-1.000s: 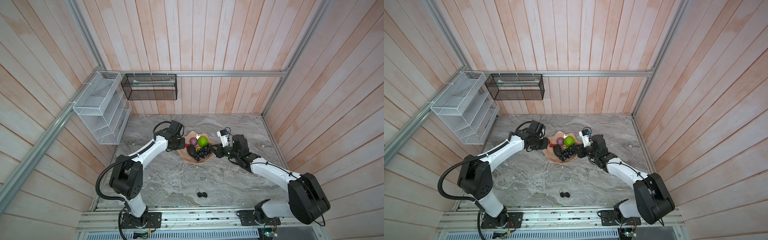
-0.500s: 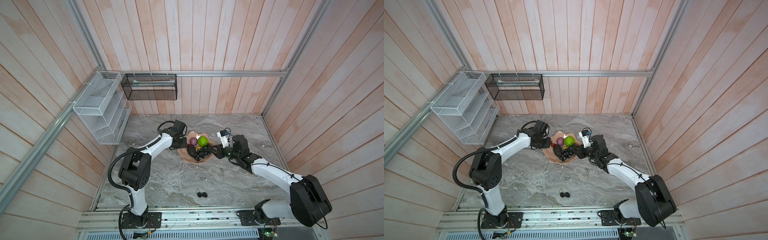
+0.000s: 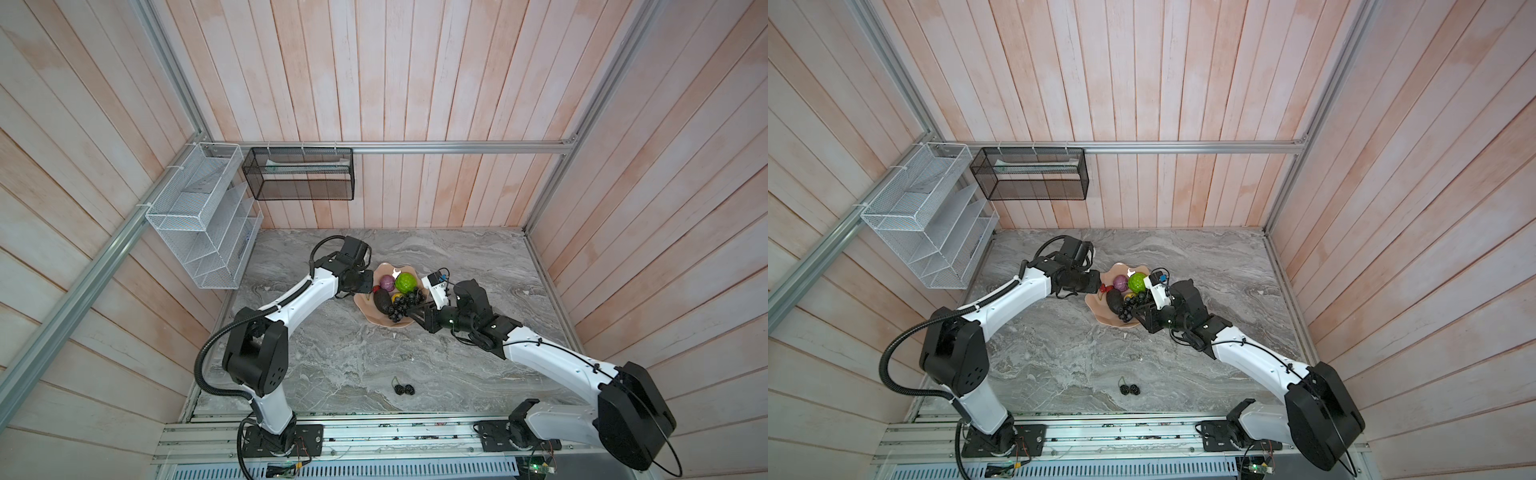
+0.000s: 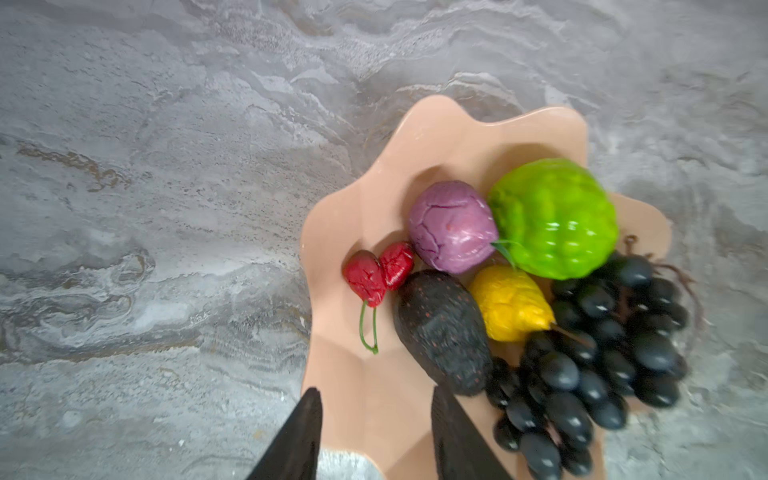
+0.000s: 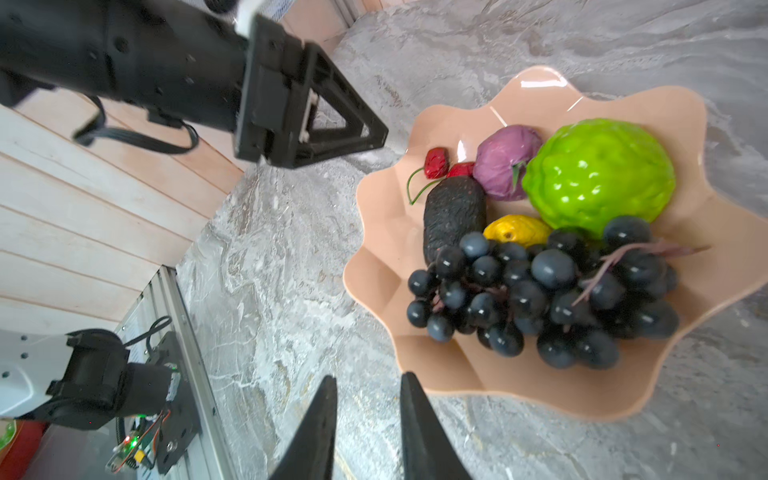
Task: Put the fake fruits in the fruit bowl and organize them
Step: 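Move the right gripper to the dark plums while the left gripper withdraws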
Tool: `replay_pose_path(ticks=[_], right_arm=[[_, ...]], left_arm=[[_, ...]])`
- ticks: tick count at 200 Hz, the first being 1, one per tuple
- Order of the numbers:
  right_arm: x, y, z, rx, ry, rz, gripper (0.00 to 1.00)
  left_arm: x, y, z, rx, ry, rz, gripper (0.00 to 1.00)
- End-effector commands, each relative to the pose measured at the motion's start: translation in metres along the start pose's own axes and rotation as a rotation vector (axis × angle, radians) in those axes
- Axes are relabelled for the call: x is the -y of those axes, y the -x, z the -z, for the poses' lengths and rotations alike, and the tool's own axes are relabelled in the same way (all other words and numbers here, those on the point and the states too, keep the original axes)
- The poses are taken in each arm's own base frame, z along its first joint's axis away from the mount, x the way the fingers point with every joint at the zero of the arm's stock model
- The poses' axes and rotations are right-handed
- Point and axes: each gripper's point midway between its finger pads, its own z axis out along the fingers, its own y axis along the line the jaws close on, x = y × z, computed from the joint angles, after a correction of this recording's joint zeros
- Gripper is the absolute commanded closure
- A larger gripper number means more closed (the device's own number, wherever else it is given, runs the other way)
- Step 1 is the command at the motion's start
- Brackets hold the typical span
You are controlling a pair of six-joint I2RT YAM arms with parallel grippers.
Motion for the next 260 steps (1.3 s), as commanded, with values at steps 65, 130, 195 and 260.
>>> replay_pose_path(ticks=[65,130,195,260], right_arm=[[0.016,-0.121,0.013,-0.269,-0.128,-0.137,0.65],[-0.009,-0.157,0.0,-0.419,-0.051,-0.157,0.57],[-0.016,-0.164,-0.03,-0.573,-0.107,-0.075,0.53],[-0.021,-0.193,-0.043,-0.739,-0.164,-0.038,0.45]], left_arm=[[0.09,-0.129,0.057,-0.066,-0.258,-0.026,0.42],[0.083,-0.171,0.061,0.013,-0.197,0.096,0.41],[0.043,-0.17,0.077,0.121,-0.085,0.145,0.34],[0.014,-0.174,0.083,0.161,-0.054,0.221,0.29]])
